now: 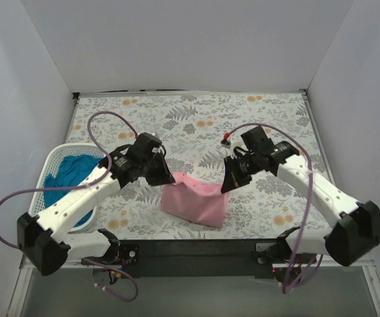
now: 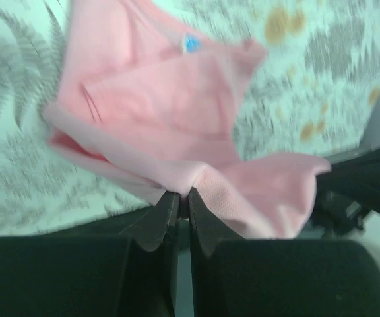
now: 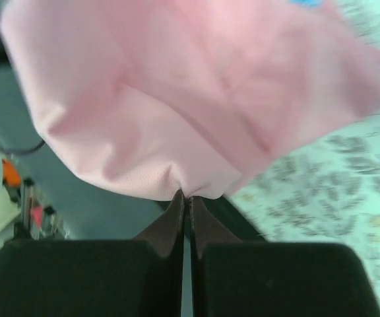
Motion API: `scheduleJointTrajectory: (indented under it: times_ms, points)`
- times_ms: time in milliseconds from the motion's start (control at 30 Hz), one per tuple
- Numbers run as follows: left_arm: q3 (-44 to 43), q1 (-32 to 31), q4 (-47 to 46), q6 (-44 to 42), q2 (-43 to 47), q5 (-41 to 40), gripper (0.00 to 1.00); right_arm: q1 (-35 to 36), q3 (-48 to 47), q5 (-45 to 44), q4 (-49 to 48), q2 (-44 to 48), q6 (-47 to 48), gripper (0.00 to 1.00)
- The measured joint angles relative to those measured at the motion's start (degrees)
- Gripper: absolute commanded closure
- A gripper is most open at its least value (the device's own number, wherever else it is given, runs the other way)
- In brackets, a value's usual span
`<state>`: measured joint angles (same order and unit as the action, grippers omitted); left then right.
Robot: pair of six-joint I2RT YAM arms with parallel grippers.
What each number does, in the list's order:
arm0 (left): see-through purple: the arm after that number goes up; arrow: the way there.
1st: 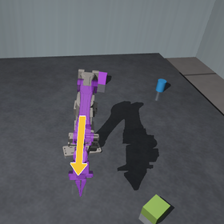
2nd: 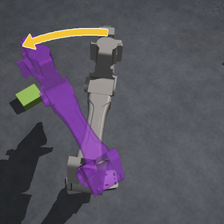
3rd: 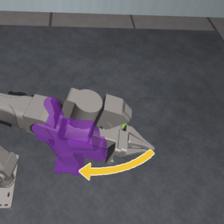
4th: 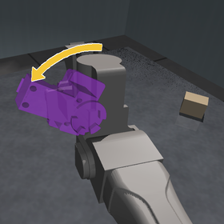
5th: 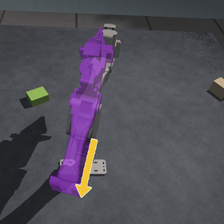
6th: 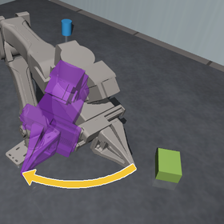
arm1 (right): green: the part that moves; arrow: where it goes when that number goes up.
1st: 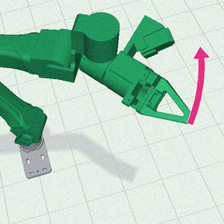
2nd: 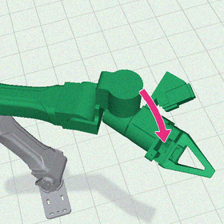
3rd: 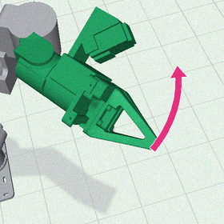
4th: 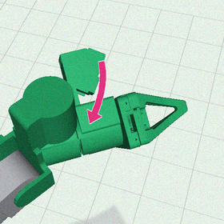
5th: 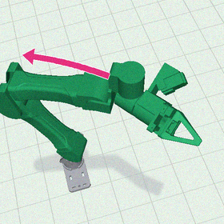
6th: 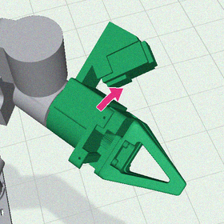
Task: Fold and stack the t-shirts
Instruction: Fold the tshirt
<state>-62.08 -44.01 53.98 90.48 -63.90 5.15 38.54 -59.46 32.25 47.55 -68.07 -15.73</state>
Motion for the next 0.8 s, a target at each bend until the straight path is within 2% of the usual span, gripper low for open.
scheduleJointTrajectory:
  times_ms: [67, 167, 267, 367, 633, 700, 733, 800]
  points:
    - [-0.15, 5.57, -5.55, -1.81, -5.86, -1.86, 1.0, -7.37, -1.97, -1.31, -0.2, -6.19, 4.59, 0.99]
    - [-0.35, 11.23, -12.33, -4.31, -16.55, -3.78, 1.0, -13.79, -1.79, -2.99, -1.95, -16.33, 8.74, 0.99]
    - [-1.81, 12.39, -15.65, -6.23, -26.84, -3.76, 1.0, -16.87, 0.0, -3.23, -4.92, -23.91, 10.84, 0.99]
    - [-2.12, 12.13, -17.22, -7.5, -33.11, -3.26, 1.0, -17.84, 2.1, -3.21, -7.1, -25.64, 11.47, 0.99]
    - [-1.7, 12.33, -19.87, -8.39, -33.83, -2.6, 1.0, -18.29, 4.57, -3.78, -12.2, -25.64, 11.1, 0.97]
    - [-1.11, 12.33, -20.2, -8.35, -33.81, -2.51, 0.97, -18.29, 4.94, -4.26, -12.79, -25.62, 10.73, 0.92]
    - [-0.7, 12.33, -20.22, -8.22, -33.73, -2.4, 0.94, -18.27, 4.94, -4.52, -12.92, -25.62, 10.45, 0.84]
    - [0.33, 12.33, -20.41, -8.02, -32.85, -2.36, 0.85, -18.29, 4.94, -5.53, -13.16, -24.74, 9.55, 0.76]
